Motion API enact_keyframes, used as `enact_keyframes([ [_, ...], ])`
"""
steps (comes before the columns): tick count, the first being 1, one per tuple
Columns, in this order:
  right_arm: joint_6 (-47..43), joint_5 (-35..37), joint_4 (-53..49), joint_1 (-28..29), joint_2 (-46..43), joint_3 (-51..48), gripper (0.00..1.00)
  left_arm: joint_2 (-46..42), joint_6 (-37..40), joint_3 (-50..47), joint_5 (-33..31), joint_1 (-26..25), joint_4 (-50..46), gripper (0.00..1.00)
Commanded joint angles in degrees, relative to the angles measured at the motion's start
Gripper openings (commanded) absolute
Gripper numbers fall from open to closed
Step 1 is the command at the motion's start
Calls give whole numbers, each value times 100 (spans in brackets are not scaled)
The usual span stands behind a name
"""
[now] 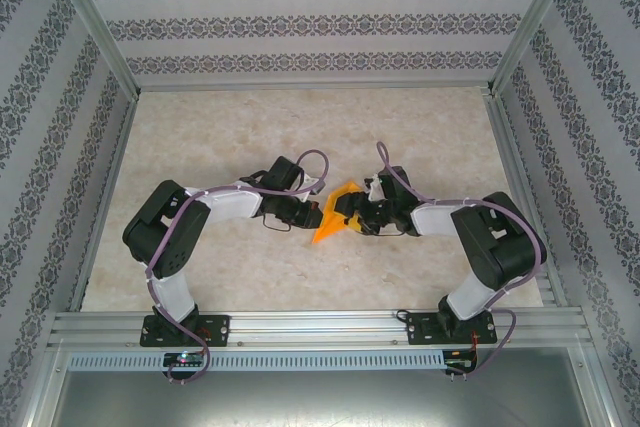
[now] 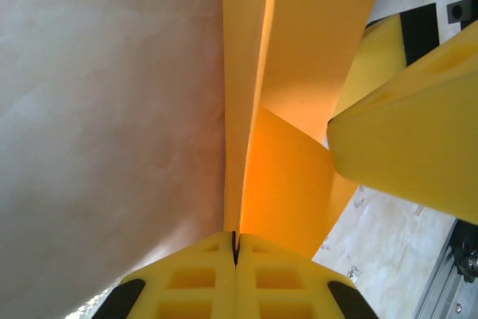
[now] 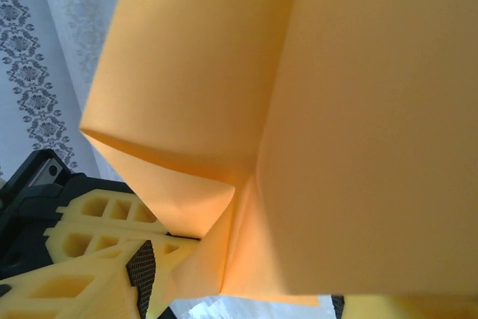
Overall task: Fold a paper plane with a square sheet of paper (pick it up from the middle)
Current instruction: Turn over a paper plane at the center of the table.
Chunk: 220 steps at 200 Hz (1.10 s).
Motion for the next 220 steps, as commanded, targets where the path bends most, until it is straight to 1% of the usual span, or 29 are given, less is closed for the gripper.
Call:
enact_keyframes([
  [1, 56, 123, 94, 80, 47, 94, 64, -4, -88, -72, 166, 104, 243, 4],
  [15, 29, 221, 54, 105, 14, 94, 64, -4, -98, -100, 177, 113, 259, 4],
  [40, 216, 103, 223, 201, 82, 76, 64, 10, -102, -118, 196, 130, 284, 4],
  [89, 383, 152, 330, 297, -52, -2, 64, 65, -160, -164, 275, 166, 408, 4],
  [140, 328, 256, 206, 347, -133, -72, 64, 84, -174, -164, 328, 196, 429, 4],
  [154, 168, 422, -18, 346, -237, -58, 64, 75, -167, -185, 343, 197, 443, 4],
  [169, -154, 675, -604, 343, -358, 61, 64, 69, -190, -195, 371, 197, 463, 4],
  [189, -371, 840, -932, 322, -455, 175, 64, 83, -171, -204, 386, 201, 455, 4],
  [220, -318, 685, -843, 326, -302, 245, 64, 75, -193, -213, 400, 208, 484, 4],
])
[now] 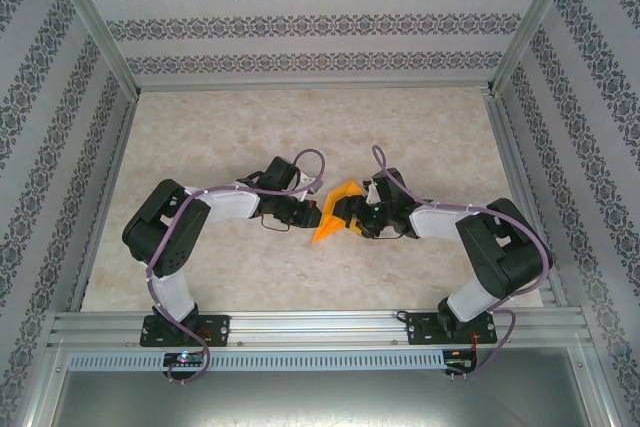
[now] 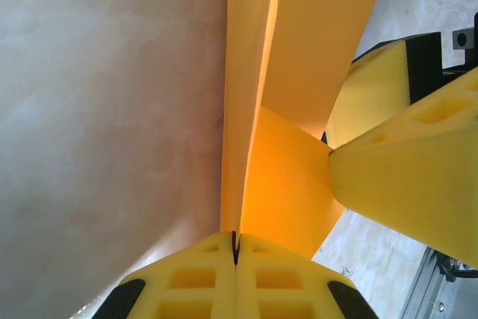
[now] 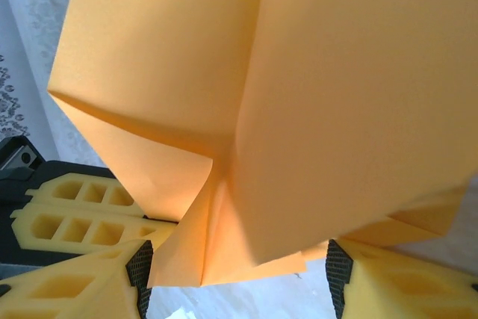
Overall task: Fold a paper plane with a square sheet of paper (pick it up from the middle)
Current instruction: Turn over a paper plane at the center of the table.
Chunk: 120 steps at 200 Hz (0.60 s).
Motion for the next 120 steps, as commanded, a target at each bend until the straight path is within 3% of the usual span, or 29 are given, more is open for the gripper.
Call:
enact_keyframes([
  [1, -154, 48, -136, 31, 36, 161, 64, 51, -62, -62, 120, 93, 173, 4],
  [120, 568, -478, 821, 167, 157, 21, 64, 104, -97, -62, 188, 115, 272, 4],
])
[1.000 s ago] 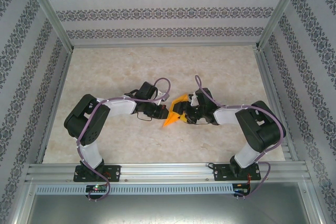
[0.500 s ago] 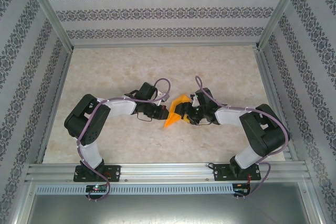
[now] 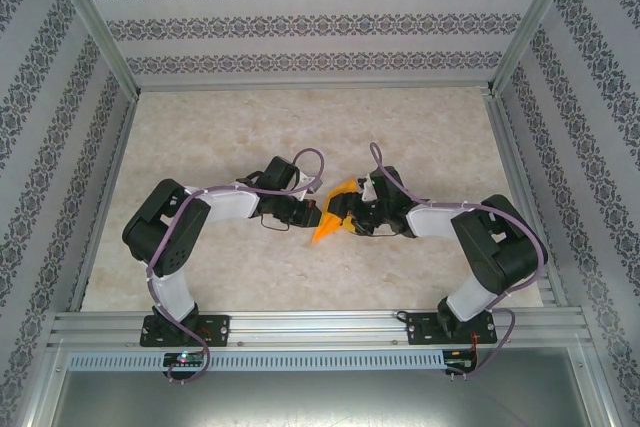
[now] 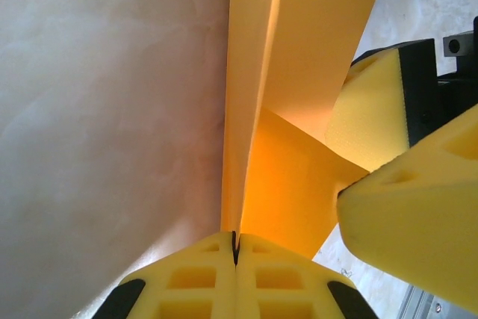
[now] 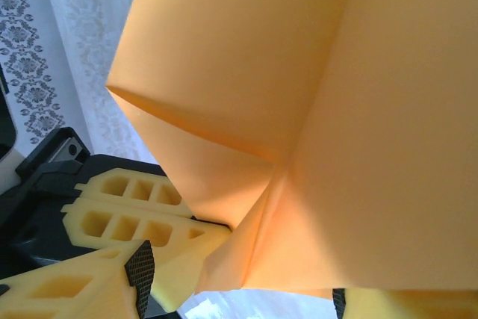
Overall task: Fold a paper plane with a square sheet of paper (pick it up from the middle)
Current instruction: Turn over a paper plane at the center of the table.
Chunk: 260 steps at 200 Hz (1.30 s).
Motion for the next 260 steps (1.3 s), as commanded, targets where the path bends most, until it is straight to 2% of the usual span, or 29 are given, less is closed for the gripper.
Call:
enact_keyframes([
  [1, 159, -106, 197, 90, -29, -13, 65, 87, -82, -52, 147, 81, 206, 4],
  [40, 361, 8, 236, 116, 14, -50, 63, 57, -148, -67, 214, 78, 275, 4],
  [76, 499, 43, 359, 134, 102, -75, 56, 21, -272, -127, 329, 74, 408, 4],
  [177, 291, 177, 25, 134, 157, -20, 23, -71, -600, -268, 671, 194, 785, 4],
  [233, 224, 176, -73, 185, 208, 116, 15, -29, -717, -249, 777, 204, 911, 4],
  [260, 244, 168, -26, 213, 257, 136, 15, -57, -754, -261, 815, 203, 948, 5],
])
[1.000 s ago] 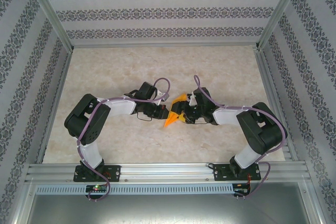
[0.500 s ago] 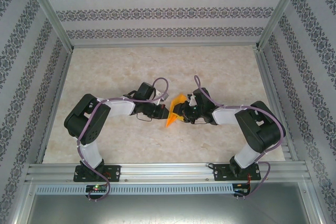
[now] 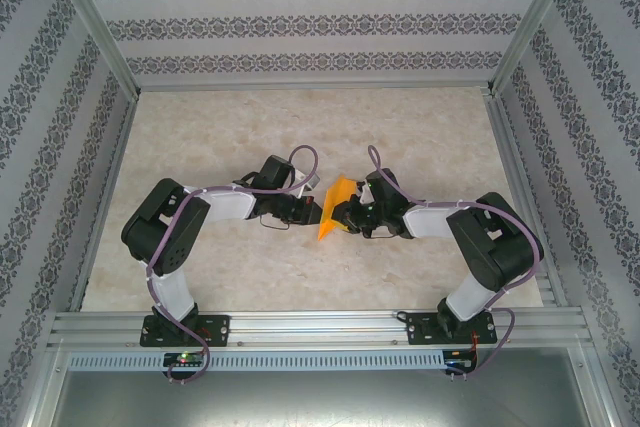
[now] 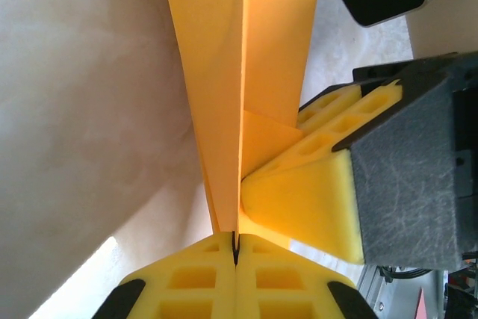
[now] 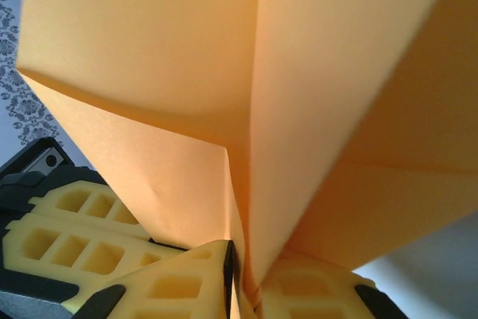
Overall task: Fold a paper plane with a square sheet of paper (pick it up from the middle)
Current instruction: Turn over a paper plane at the center of the table.
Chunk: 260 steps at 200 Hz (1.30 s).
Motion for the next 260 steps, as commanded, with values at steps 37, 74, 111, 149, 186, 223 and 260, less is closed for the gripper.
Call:
enact_keyframes([
  [37, -43, 8, 43, 125, 184, 193, 16, 14, -110, -58, 182, 62, 315, 5],
  [74, -92, 21, -6, 151, 201, 250, 13, 32, -127, -82, 190, 73, 348, 8],
  [111, -971, 470, -1436, 152, -59, 626, 6, -139, -54, -160, 140, 114, 233, 20],
  [149, -2618, 1495, -4091, 260, -161, 1666, 3, -650, 185, -259, -168, 228, -325, 36],
  [186, -3531, 2196, -5738, 500, 257, 2592, 2, -1124, 305, -412, -605, 313, -977, 46],
  [223, -3661, 2507, -6225, 859, 740, 3190, 7, -1474, 157, -766, -825, 406, -1023, 49],
  [260, -3559, 2560, -6149, 1120, 1083, 3369, 14, -1542, 163, -905, -812, 431, -1085, 50],
])
